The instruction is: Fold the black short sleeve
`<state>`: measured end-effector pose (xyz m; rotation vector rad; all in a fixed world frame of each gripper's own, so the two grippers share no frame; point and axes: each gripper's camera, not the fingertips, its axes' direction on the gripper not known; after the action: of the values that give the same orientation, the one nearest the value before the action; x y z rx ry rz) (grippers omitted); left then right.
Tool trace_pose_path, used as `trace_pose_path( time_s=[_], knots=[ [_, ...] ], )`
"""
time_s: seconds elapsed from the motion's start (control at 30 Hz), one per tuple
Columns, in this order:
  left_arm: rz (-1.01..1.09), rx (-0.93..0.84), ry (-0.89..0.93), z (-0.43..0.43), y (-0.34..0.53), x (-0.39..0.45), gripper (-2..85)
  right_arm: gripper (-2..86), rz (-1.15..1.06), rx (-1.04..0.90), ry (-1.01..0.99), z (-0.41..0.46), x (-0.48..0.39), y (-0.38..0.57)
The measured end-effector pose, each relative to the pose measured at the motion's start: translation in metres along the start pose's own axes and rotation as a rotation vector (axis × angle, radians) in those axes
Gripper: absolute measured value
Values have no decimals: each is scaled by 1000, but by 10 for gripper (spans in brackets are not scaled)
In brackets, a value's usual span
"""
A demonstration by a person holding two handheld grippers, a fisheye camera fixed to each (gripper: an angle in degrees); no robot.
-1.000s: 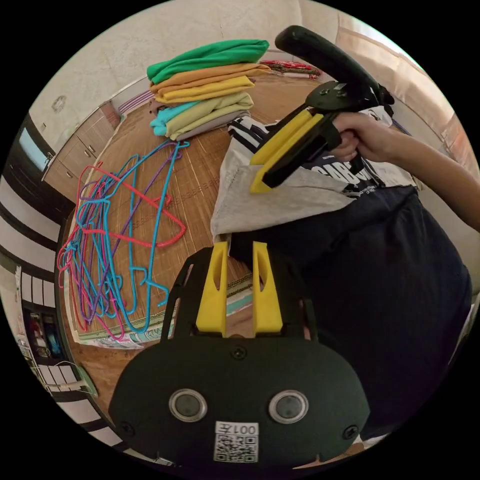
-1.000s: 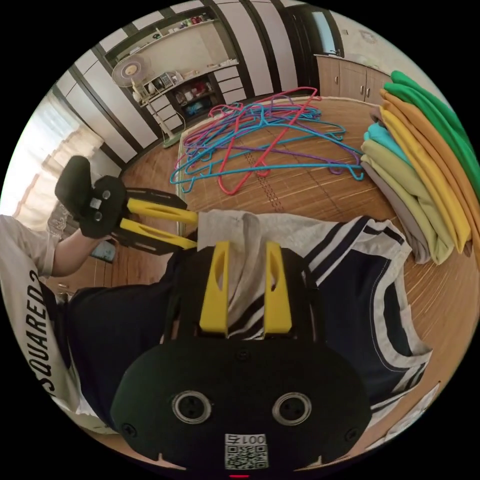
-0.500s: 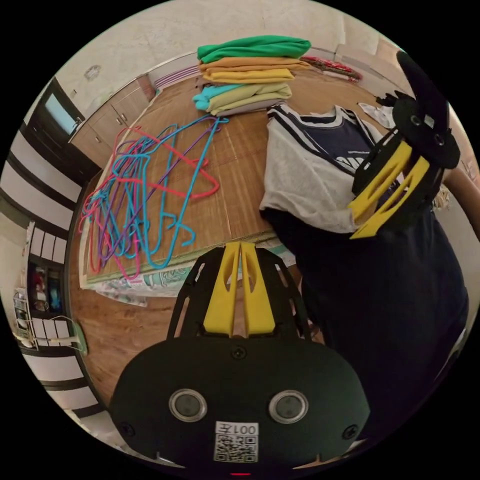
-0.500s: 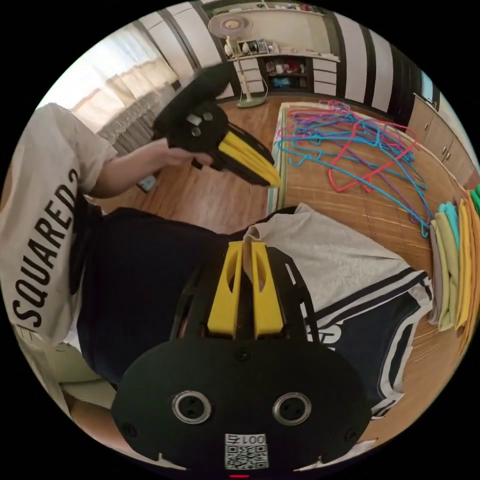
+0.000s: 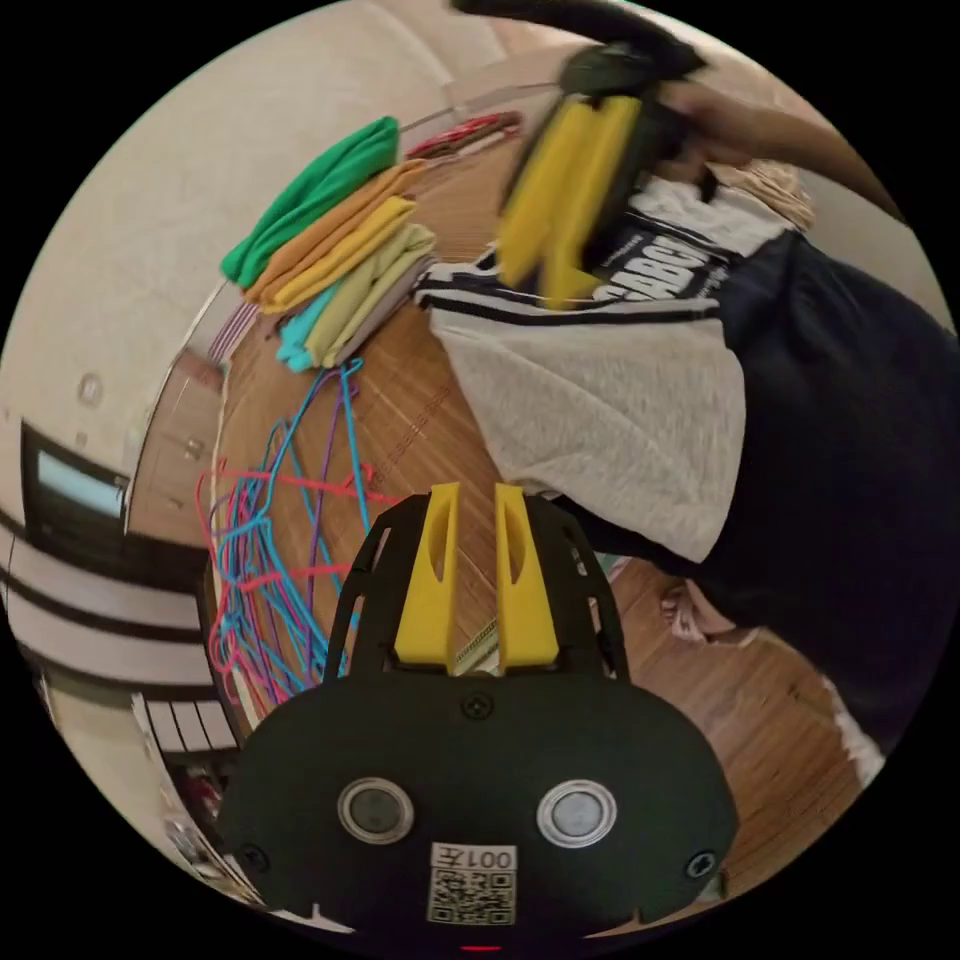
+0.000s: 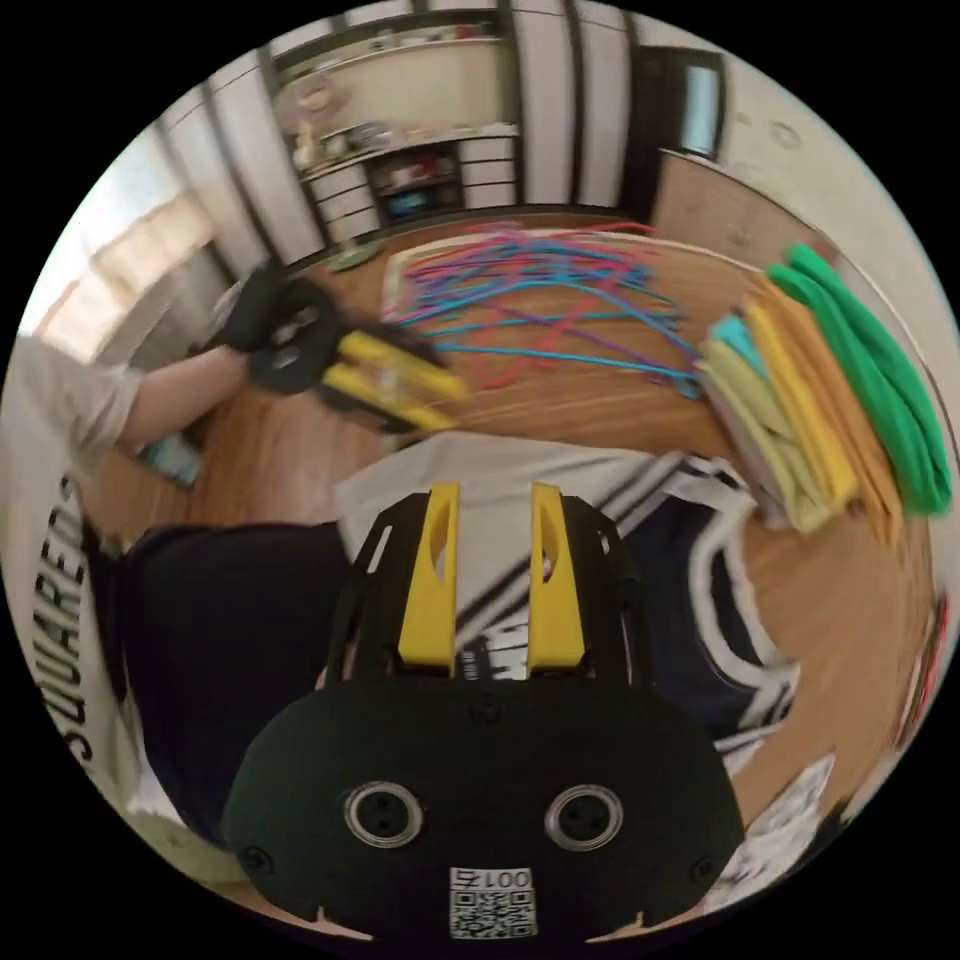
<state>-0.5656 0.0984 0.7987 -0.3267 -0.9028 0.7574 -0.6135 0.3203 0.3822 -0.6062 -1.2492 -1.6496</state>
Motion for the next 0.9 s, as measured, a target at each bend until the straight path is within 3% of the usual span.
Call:
trace_pose_path(
  time_s=[0.07, 0.27, 0.47, 0.9],
  knots=[
    [92, 31, 11, 3, 1, -3, 17, 125, 194, -9, 96, 1, 49, -11],
    [194, 114, 176, 3, 4, -20, -9, 107, 381, -80, 73, 41, 105, -39],
    [292, 114, 227, 3, 11, -26, -1, 33, 400, -74, 18, 56, 115, -40],
    [434, 89, 204, 5, 2, -8, 32, 15, 374, -83, 35, 57, 127, -45]
  ],
)
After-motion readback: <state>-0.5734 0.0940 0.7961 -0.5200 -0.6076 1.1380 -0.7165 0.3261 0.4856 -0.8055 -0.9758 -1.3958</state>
